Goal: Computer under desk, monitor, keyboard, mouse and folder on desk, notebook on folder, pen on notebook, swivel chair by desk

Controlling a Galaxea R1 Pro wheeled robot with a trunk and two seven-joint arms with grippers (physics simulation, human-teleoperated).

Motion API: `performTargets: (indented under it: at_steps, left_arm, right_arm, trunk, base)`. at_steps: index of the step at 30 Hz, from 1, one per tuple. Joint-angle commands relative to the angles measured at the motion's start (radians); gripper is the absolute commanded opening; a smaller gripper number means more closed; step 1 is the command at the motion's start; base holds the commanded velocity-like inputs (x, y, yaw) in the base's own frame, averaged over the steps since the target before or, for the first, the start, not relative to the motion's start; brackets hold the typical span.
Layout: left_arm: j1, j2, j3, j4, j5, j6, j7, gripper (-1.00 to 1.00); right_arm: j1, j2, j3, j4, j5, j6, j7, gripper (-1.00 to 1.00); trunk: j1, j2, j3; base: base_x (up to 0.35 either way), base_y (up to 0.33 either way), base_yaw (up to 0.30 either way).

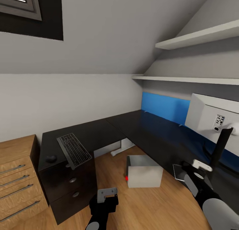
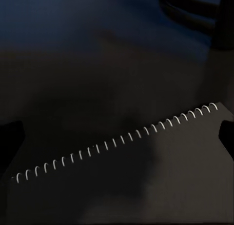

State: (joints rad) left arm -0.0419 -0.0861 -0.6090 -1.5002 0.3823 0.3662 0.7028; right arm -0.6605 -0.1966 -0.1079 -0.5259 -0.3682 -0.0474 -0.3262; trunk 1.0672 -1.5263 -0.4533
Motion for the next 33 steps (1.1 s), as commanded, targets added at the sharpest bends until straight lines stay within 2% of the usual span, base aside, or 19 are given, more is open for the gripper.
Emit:
performTargets:
  at_steps: [1, 3, 9, 19, 33]
  left_arm:
    - [-0.001, 0.000, -0.002, -0.001, 0.006, 0.003, 0.007, 1.00]
    - [-0.001, 0.000, -0.002, -0.001, 0.006, 0.003, 0.007, 1.00]
    - [-0.001, 0.000, -0.001, 0.000, 0.006, 0.003, 0.007, 1.00]
    - [-0.001, 0.000, -0.001, 0.002, 0.006, 0.003, 0.007, 1.00]
    - [-0.001, 0.000, -0.002, 0.003, 0.005, 0.003, 0.007, 1.00]
  right_arm:
    - [0.000, 0.006, 0.001, -0.004, -0.010, -0.005, -0.002, 1.00]
    - [0.001, 0.014, 0.001, -0.010, -0.009, -0.007, -0.002, 1.00]
    - [0.001, 0.015, 0.001, -0.012, -0.008, -0.009, -0.005, 1.00]
    - [0.001, 0.016, 0.001, -0.012, -0.008, -0.011, -0.005, 1.00]
    - [0.001, 0.016, 0.001, -0.012, -0.008, -0.011, -0.006, 1.00]
  trunk:
    - [0.000, -0.001, -0.001]
    - [0.000, -0.001, -0.001]
    - [0.000, -0.001, -0.001]
    - [0.000, -0.001, 0.003]
    - [0.000, -0.001, 0.003]
  base:
    - [0.000, 0.000, 0.000]
    - [0.000, 0.000, 0.000]
    - [0.006, 0.005, -0.016]
    - [0.139, 0.116, -0.154]
    - [0.012, 0.010, -0.013]
